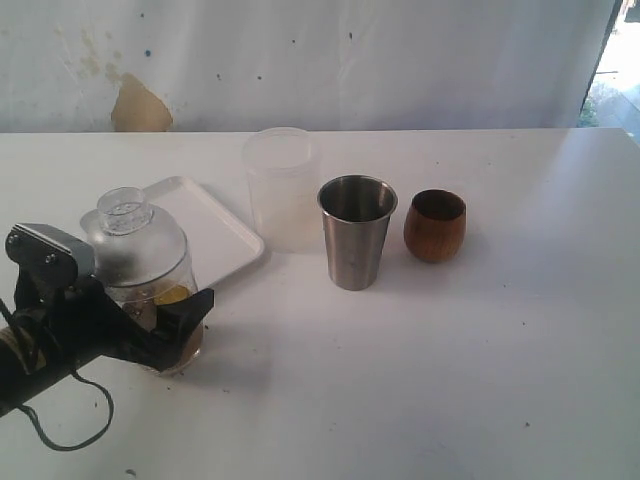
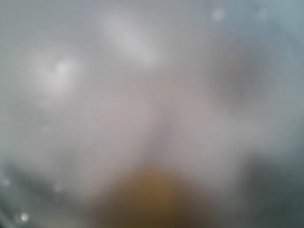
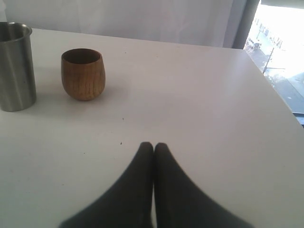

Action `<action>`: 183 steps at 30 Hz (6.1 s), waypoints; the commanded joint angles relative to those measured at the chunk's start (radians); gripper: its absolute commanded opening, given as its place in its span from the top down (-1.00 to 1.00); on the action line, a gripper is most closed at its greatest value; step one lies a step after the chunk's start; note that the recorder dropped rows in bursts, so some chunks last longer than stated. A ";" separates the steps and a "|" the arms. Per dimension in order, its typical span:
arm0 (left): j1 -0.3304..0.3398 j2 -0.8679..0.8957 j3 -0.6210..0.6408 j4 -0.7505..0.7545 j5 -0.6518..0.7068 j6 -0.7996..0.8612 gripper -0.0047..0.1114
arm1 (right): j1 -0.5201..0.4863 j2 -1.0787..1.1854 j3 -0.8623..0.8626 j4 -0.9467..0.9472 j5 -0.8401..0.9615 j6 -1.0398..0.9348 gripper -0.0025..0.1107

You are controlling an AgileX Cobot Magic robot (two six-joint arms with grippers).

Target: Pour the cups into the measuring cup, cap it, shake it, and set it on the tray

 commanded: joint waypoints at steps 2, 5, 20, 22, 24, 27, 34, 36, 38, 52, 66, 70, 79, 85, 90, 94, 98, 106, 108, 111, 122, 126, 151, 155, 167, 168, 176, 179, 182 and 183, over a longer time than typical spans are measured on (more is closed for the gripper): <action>-0.003 0.001 -0.004 -0.026 -0.034 0.002 -0.82 | 0.004 -0.004 0.007 0.000 -0.008 0.001 0.96; -0.003 0.001 -0.004 -0.032 -0.030 0.002 -0.41 | 0.004 -0.004 0.007 0.000 -0.008 0.001 0.96; -0.003 -0.044 -0.025 0.040 -0.074 -0.083 0.92 | 0.004 -0.004 0.007 0.000 -0.008 0.001 0.96; -0.003 -0.085 -0.049 0.085 -0.074 -0.135 0.92 | 0.004 -0.004 0.007 0.000 -0.008 0.001 0.96; -0.003 -0.128 -0.068 0.112 -0.074 -0.145 0.92 | 0.004 -0.004 0.007 0.000 -0.008 0.001 0.96; -0.003 -0.191 -0.094 0.117 -0.074 -0.189 0.92 | 0.004 -0.004 0.007 0.000 -0.008 0.001 0.96; 0.048 -0.317 -0.143 -0.072 0.261 -0.162 0.92 | 0.004 -0.004 0.007 0.000 -0.008 0.001 0.96; 0.029 -0.317 -0.168 0.431 0.127 -0.187 0.92 | 0.004 -0.004 0.007 0.000 -0.008 0.001 0.96; 0.019 -0.317 -0.190 0.208 0.261 -0.172 0.92 | 0.004 -0.004 0.007 0.000 -0.008 0.001 0.96; 0.020 -0.339 -0.202 0.007 0.359 -0.149 0.92 | 0.004 -0.004 0.007 0.000 -0.008 0.001 0.96; 0.057 -0.359 -0.230 0.085 0.461 -0.117 0.92 | 0.004 -0.004 0.007 0.000 -0.006 0.002 0.96; 0.115 -0.362 -0.230 0.153 0.426 -0.161 0.92 | 0.004 -0.004 0.007 0.000 -0.006 0.002 0.96; 0.148 -0.362 -0.230 0.220 0.371 -0.186 0.92 | 0.004 -0.004 0.007 0.000 -0.006 0.002 0.96; 0.158 -0.340 -0.234 0.062 0.340 -0.190 0.92 | 0.004 -0.004 0.007 0.000 -0.006 0.002 0.96; 0.165 -0.327 -0.269 0.274 0.316 -0.226 0.92 | 0.004 -0.004 0.007 0.000 -0.006 0.002 0.96; 0.165 -0.318 -0.344 0.160 0.567 -0.140 0.92 | 0.004 -0.004 0.007 0.000 -0.006 0.002 0.96; 0.165 -0.277 -0.476 0.169 0.757 -0.079 0.92 | 0.004 -0.004 0.007 0.000 -0.006 0.002 0.96; 0.163 -0.129 -0.707 0.249 0.830 -0.077 0.92 | 0.004 -0.004 0.007 0.000 -0.006 0.002 0.96; 0.157 -0.094 -0.742 0.269 0.841 -0.077 0.92 | 0.004 -0.004 0.007 0.000 -0.006 0.002 0.96; 0.146 -0.048 -0.792 0.282 0.868 -0.063 0.92 | 0.004 -0.004 0.007 0.000 -0.006 0.002 0.96; 0.088 0.053 -0.950 0.299 1.001 0.098 0.92 | 0.004 -0.004 0.007 0.000 -0.006 0.002 0.96; 0.084 0.093 -1.008 0.299 1.103 0.098 0.92 | 0.004 -0.004 0.007 0.000 -0.006 0.002 0.96; 0.017 0.174 -1.181 0.566 1.305 0.210 0.92 | 0.004 -0.004 0.007 0.000 -0.004 0.002 0.96; 0.017 0.174 -1.179 0.626 1.307 0.210 0.92 | 0.004 -0.004 0.007 0.000 -0.004 0.002 0.96; 0.017 0.174 -1.179 0.812 1.397 0.208 0.92 | 0.004 -0.004 0.007 0.000 -0.004 0.002 0.96; 0.017 0.174 -1.179 0.823 1.397 0.208 0.92 | 0.004 -0.004 0.007 0.000 -0.004 0.002 0.96; -0.036 0.174 -1.179 0.966 1.405 0.208 0.92 | 0.004 -0.004 0.007 0.000 -0.004 0.004 0.96; -0.038 0.174 -1.179 0.974 1.405 0.208 0.92 | 0.004 -0.004 0.007 0.000 -0.004 0.004 0.96; -0.038 0.174 -1.179 0.976 1.412 0.208 0.92 | 0.004 -0.004 0.007 0.000 -0.004 0.004 0.96; -0.038 0.174 -1.179 0.978 1.413 0.208 0.92 | 0.004 -0.004 0.007 0.000 -0.004 0.004 0.96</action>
